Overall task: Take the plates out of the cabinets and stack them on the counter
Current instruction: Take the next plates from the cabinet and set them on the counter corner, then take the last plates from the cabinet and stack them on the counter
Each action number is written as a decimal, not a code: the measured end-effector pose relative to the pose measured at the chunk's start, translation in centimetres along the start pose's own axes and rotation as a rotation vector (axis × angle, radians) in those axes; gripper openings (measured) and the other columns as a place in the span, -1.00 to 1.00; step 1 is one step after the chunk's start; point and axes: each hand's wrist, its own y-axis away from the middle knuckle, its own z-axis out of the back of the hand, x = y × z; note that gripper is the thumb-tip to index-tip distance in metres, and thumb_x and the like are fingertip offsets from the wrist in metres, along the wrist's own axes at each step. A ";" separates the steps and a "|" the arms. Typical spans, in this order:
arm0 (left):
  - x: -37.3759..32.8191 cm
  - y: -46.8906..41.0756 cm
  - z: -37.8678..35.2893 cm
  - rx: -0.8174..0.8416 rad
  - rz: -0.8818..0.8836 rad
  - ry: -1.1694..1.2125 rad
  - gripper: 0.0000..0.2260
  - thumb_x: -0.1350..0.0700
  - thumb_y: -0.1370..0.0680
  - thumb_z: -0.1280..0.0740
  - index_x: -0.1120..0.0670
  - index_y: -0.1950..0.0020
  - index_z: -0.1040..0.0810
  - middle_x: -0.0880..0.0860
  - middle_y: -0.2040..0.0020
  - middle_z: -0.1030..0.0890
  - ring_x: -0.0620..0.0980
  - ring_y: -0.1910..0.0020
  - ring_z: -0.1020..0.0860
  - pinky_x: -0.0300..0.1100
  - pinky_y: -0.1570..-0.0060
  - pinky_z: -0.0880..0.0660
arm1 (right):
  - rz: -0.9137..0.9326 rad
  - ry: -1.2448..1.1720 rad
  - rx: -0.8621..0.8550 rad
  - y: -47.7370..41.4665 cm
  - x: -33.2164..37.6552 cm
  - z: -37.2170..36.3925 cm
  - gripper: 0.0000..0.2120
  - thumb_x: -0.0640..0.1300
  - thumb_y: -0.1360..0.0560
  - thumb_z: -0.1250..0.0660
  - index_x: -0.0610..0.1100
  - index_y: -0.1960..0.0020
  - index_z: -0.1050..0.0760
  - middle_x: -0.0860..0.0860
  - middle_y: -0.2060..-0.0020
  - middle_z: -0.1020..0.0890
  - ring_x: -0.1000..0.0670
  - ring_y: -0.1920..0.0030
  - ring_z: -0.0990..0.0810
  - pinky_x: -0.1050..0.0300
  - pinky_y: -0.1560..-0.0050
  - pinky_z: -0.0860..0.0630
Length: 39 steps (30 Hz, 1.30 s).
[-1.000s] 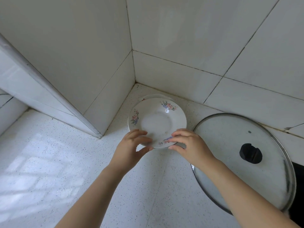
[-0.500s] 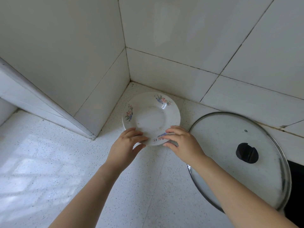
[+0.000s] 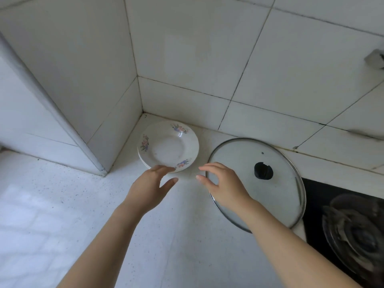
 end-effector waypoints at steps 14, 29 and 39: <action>-10.2 9.9 0.6 0.071 -0.110 -0.019 -0.67 -0.18 -0.54 -0.15 -0.13 -0.22 -0.52 -0.21 -0.17 -0.55 -0.22 -0.08 -0.51 -0.33 0.04 -0.38 | -0.163 -0.311 -0.221 17.4 -0.8 3.8 -0.84 0.02 -0.48 -0.33 0.09 -0.06 -0.56 0.26 0.03 -0.58 0.24 -0.03 -0.54 0.46 0.04 -0.42; -33.4 23.0 -14.2 0.493 -0.535 0.074 -0.72 -0.16 -0.54 -0.16 -0.17 -0.18 -0.52 -0.26 -0.10 -0.51 -0.26 -0.08 -0.48 -0.53 0.08 -0.31 | -0.557 -0.264 -0.525 48.8 -9.6 10.8 -0.69 0.14 -0.49 -0.25 0.08 -0.18 -0.52 0.23 -0.08 -0.56 0.23 -0.09 -0.48 0.32 -0.07 -0.42; -49.2 38.1 -25.3 0.763 -0.970 0.154 -0.78 -0.03 -0.55 -0.26 -0.05 -0.14 -0.58 -0.20 -0.09 -0.58 -0.26 -0.04 -0.54 -0.61 0.07 -0.32 | -0.858 -0.213 -0.898 73.5 -11.1 12.7 -0.73 0.08 -0.50 -0.28 0.01 -0.14 -0.55 0.16 -0.05 -0.60 0.19 -0.04 -0.52 0.47 0.01 -0.36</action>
